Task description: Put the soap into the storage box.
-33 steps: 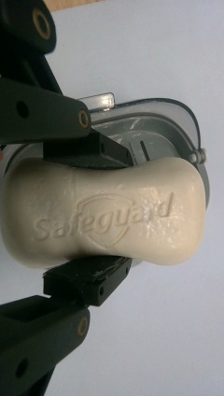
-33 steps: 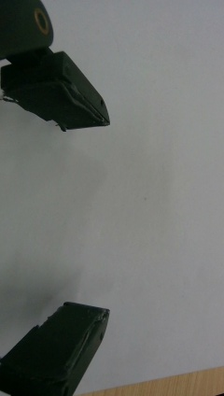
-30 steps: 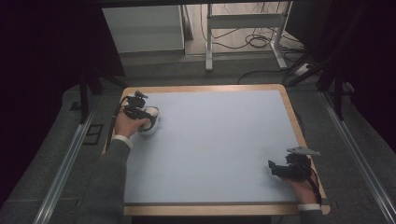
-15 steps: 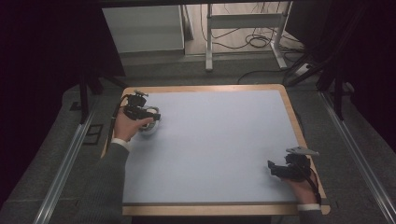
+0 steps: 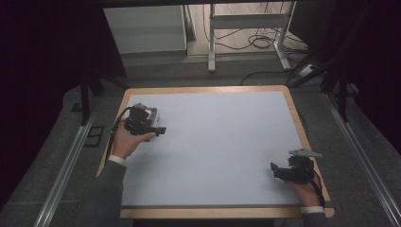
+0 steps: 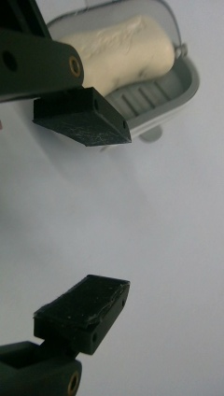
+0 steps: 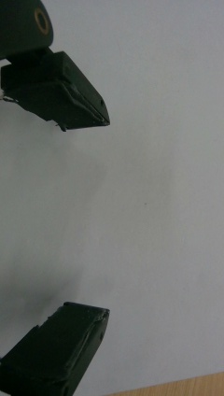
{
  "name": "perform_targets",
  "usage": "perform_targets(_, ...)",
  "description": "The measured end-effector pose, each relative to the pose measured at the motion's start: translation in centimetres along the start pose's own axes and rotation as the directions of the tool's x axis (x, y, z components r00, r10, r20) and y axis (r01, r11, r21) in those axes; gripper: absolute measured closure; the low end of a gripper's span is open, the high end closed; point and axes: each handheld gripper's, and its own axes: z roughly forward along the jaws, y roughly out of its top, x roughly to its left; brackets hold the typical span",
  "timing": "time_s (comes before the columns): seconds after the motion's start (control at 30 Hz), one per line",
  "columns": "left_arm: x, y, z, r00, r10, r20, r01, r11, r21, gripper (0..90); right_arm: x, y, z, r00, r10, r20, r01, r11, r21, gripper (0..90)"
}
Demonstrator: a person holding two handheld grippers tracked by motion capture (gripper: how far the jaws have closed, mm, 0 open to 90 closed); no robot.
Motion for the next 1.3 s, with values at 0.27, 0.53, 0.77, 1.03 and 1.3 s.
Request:
perform_targets(0.27, -2.3, -3.1, 0.3, 0.9979, 0.050, 0.040, -0.049, 0.9981, -0.036, 25.0, 0.1, 0.0, 0.0, 1.0000, -0.008, 0.002, 0.008, 1.000, 0.003, 7.1)
perform_targets(0.53, -4.7, -6.3, 1.5, 0.9952, 0.066, 0.072, -0.064, 0.9974, -0.034, 24.7, 0.1, 0.0, 0.1, 0.9999, -0.013, 0.003, 0.013, 1.000, 0.005, 7.1)
perform_targets(0.77, -5.7, -8.9, 2.4, 0.9953, 0.043, 0.087, -0.041, 0.9989, -0.024, 24.4, 0.2, 0.0, 0.0, 0.9999, -0.013, 0.000, 0.013, 1.000, 0.002, 7.1)
perform_targets(1.03, -5.6, -10.5, 2.4, 0.9965, 0.026, 0.079, -0.025, 0.9996, -0.016, 24.0, 0.2, 0.0, 0.0, 0.9999, -0.014, 0.002, 0.014, 1.000, -0.003, 7.1)
perform_targets(1.3, -5.4, -10.7, 1.7, 0.9970, 0.022, 0.074, -0.019, 0.9987, -0.048, 24.3, 0.6, 0.2, -0.1, 0.9993, -0.037, 0.003, 0.037, 0.999, -0.025, 7.1)
